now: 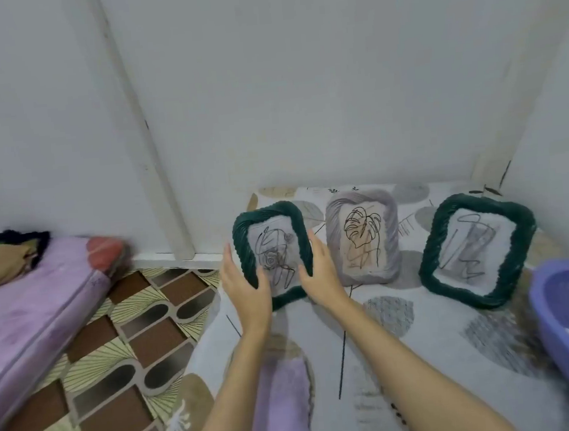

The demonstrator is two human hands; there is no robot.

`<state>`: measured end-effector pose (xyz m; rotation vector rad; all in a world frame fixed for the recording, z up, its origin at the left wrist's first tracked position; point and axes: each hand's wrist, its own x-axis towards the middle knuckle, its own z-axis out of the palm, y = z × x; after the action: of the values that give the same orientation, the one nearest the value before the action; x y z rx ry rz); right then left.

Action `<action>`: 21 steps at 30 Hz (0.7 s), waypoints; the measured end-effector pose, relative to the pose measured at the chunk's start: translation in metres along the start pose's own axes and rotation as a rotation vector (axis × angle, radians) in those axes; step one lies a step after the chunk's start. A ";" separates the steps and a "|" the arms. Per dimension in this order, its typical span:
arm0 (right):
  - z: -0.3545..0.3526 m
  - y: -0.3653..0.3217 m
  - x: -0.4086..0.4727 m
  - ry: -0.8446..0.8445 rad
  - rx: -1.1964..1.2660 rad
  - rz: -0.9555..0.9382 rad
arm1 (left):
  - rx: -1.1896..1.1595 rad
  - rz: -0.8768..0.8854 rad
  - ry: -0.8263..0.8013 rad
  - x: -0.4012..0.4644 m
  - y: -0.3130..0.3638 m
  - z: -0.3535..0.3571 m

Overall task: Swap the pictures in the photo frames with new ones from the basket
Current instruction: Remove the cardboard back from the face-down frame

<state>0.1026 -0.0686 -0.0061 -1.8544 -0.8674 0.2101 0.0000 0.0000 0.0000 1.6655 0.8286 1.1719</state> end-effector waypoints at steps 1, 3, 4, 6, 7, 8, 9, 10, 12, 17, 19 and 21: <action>0.003 0.000 0.004 0.005 0.017 0.028 | -0.064 -0.031 -0.043 0.004 -0.002 0.000; 0.006 0.000 0.009 -0.013 0.035 0.082 | -0.105 -0.064 -0.128 0.011 -0.004 0.000; 0.006 -0.001 0.009 -0.018 0.050 0.098 | -0.116 -0.084 -0.142 0.015 -0.006 -0.002; 0.003 -0.002 0.007 0.006 0.062 0.112 | -0.152 -0.096 -0.144 0.019 -0.005 -0.005; -0.001 -0.004 0.005 0.025 0.070 0.104 | -0.175 -0.106 -0.151 0.020 -0.002 -0.007; -0.006 -0.007 0.000 0.043 0.090 0.088 | -0.195 -0.111 -0.164 0.020 0.002 -0.010; -0.012 -0.009 -0.006 0.058 0.124 0.083 | -0.213 -0.120 -0.184 0.020 0.006 -0.012; -0.019 -0.011 -0.013 0.070 0.169 0.080 | -0.239 -0.127 -0.210 0.019 0.010 -0.014; -0.038 -0.017 -0.033 0.092 0.285 0.058 | -0.306 -0.158 -0.279 0.011 0.023 -0.019; -0.098 -0.025 -0.092 0.093 0.386 0.058 | -0.412 -0.246 -0.449 -0.027 0.050 -0.025; -0.122 -0.027 -0.117 0.052 0.432 0.058 | -0.445 -0.276 -0.514 -0.045 0.057 -0.024; -0.143 -0.031 -0.140 0.046 0.436 0.052 | -0.481 -0.326 -0.581 -0.064 0.067 -0.021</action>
<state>0.0592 -0.2583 0.0522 -1.4681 -0.6790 0.3577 -0.0389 -0.0750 0.0437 1.2997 0.3839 0.5504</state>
